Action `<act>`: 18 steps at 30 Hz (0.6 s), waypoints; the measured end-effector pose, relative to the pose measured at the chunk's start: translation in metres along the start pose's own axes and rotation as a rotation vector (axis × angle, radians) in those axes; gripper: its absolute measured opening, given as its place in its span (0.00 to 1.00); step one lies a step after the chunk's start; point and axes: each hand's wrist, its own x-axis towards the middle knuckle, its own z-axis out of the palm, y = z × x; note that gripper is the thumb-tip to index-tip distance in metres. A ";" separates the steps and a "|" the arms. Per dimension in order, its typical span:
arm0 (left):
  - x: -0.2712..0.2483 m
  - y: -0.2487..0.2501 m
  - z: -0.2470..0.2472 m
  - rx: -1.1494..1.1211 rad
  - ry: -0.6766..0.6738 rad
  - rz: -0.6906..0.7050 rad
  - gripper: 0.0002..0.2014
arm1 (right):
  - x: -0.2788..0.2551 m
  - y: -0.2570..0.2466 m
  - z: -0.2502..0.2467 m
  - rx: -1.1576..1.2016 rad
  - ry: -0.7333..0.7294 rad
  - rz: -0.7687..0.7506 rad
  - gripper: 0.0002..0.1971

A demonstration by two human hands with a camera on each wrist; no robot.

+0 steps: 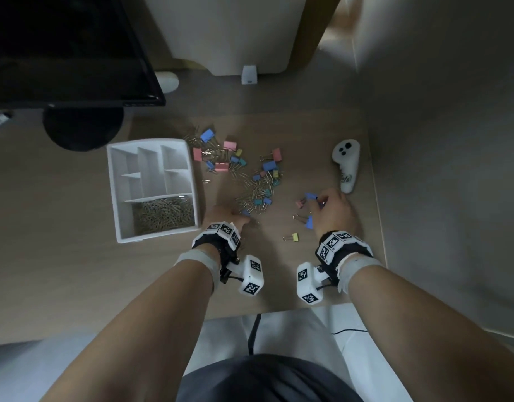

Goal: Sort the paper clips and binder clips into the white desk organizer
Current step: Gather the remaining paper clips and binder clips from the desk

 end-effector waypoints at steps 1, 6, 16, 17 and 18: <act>0.003 0.000 0.002 -0.023 0.033 -0.008 0.15 | 0.000 0.001 -0.002 -0.043 0.001 0.060 0.07; 0.017 -0.006 0.013 -0.129 0.115 0.064 0.16 | 0.000 0.001 -0.001 -0.142 0.050 0.055 0.14; 0.011 -0.008 0.013 -0.142 0.195 0.191 0.11 | 0.010 -0.009 0.026 -0.298 -0.092 -0.231 0.15; 0.012 -0.008 0.013 -0.153 0.201 0.200 0.10 | 0.009 -0.014 0.027 -0.245 -0.114 -0.252 0.15; 0.011 -0.007 0.013 -0.165 0.207 0.202 0.08 | 0.008 -0.020 0.029 -0.193 -0.154 -0.284 0.16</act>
